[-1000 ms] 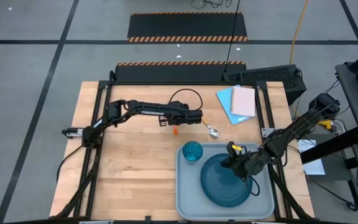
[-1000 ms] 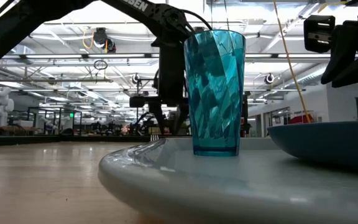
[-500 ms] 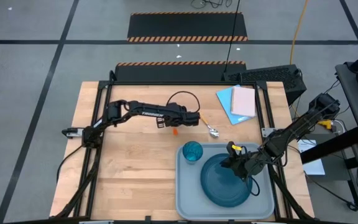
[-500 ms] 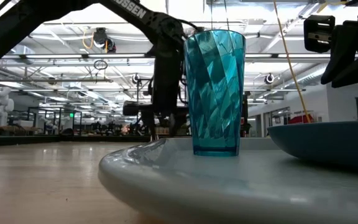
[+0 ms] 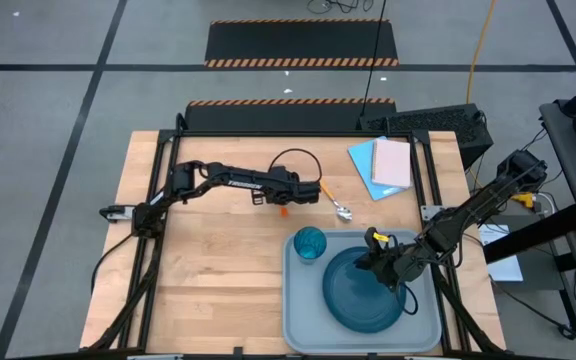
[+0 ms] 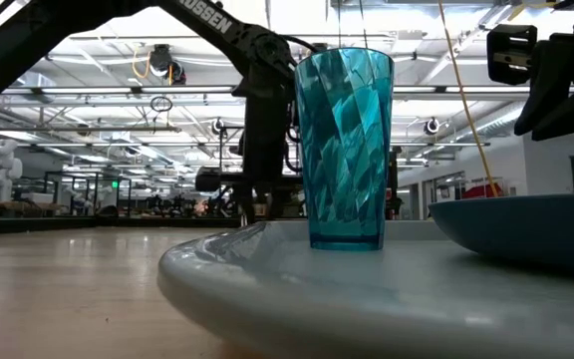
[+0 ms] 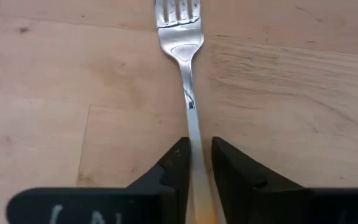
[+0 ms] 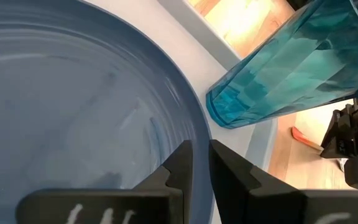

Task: Pick and place plate/cup/fork/spoon on tray
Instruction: Put the orange fork on the gray tray to the left of the blue plate

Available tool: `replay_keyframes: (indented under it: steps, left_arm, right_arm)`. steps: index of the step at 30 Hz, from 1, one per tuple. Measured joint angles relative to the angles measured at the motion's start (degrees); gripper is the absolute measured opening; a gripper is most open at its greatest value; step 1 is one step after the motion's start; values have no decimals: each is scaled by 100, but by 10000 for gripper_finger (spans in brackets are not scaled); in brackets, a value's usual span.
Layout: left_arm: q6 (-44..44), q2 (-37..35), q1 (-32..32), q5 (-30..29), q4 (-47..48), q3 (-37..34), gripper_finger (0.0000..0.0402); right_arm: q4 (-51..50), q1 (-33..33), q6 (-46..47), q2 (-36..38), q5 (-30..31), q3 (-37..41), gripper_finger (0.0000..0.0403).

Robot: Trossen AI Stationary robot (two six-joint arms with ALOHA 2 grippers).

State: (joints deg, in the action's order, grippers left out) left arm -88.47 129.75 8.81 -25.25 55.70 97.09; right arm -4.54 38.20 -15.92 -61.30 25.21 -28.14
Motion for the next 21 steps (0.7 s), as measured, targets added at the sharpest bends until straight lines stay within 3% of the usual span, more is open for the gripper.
replay_keyframes:
  steps: [7, 21]
  left_arm:
    - [180, 4, 7, -184, -308, -6, 11]
    - [287, -345, -73, -384, -290, -13, 15]
  right_arm:
    - [1, -1, 0, 0, -1, 0, 43]
    - [-1, 0, 0, 0, -2, -7, 43]
